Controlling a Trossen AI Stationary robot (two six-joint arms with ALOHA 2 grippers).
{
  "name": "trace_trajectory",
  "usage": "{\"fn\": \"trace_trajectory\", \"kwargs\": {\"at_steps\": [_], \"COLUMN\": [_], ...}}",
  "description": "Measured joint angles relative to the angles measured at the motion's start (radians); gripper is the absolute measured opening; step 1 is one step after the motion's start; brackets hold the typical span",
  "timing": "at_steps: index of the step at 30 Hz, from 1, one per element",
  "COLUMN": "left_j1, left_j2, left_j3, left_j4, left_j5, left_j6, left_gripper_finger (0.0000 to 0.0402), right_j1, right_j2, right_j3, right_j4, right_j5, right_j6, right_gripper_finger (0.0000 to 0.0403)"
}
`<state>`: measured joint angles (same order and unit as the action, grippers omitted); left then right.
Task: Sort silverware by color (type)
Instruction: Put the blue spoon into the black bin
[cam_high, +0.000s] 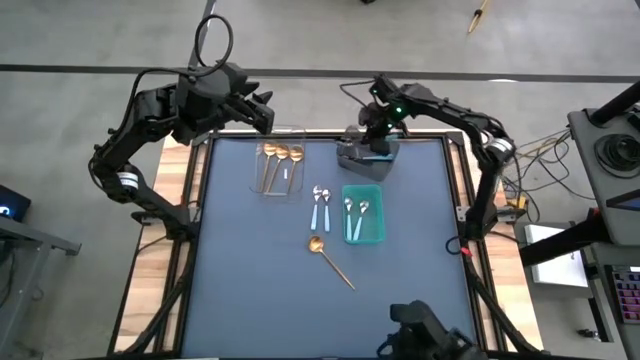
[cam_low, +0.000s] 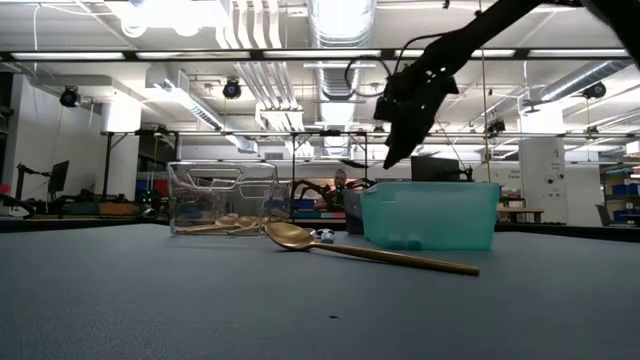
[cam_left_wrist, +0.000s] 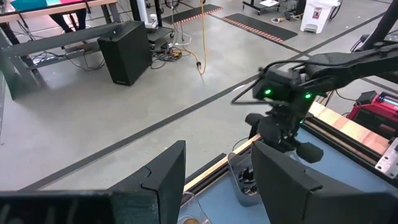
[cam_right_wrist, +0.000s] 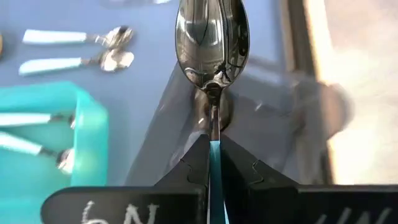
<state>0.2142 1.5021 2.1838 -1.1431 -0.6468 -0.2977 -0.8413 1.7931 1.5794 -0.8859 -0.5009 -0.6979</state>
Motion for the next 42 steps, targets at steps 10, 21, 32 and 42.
{"fn": "trace_trajectory", "kwargs": {"at_steps": [10, 21, 32, 42], "left_j1": [0.000, 0.000, 0.000, 0.000], "left_j2": [0.000, 0.000, 0.002, 0.005], "left_j3": [0.000, 0.000, 0.000, 0.000], "left_j4": [0.000, 0.000, 0.000, -0.005], "left_j5": [0.000, 0.000, -0.001, 0.000], "left_j6": [0.000, 0.000, -0.011, -0.026], "left_gripper_finger": [0.0165, 0.0165, 0.0165, 0.0165], "right_j1": [-0.010, -0.010, -0.008, -0.008], "right_j2": [-0.215, -0.173, -0.130, -0.127], "right_j3": [-0.322, -0.435, -0.427, -0.426], "right_j4": [0.393, 0.436, 0.480, 0.480], "right_j5": [-0.010, 0.033, 0.056, 0.057], "right_j6": [0.098, 0.065, 0.036, -0.001], "right_gripper_finger": [0.0011, 0.0011, 0.0011, 0.0012]}}
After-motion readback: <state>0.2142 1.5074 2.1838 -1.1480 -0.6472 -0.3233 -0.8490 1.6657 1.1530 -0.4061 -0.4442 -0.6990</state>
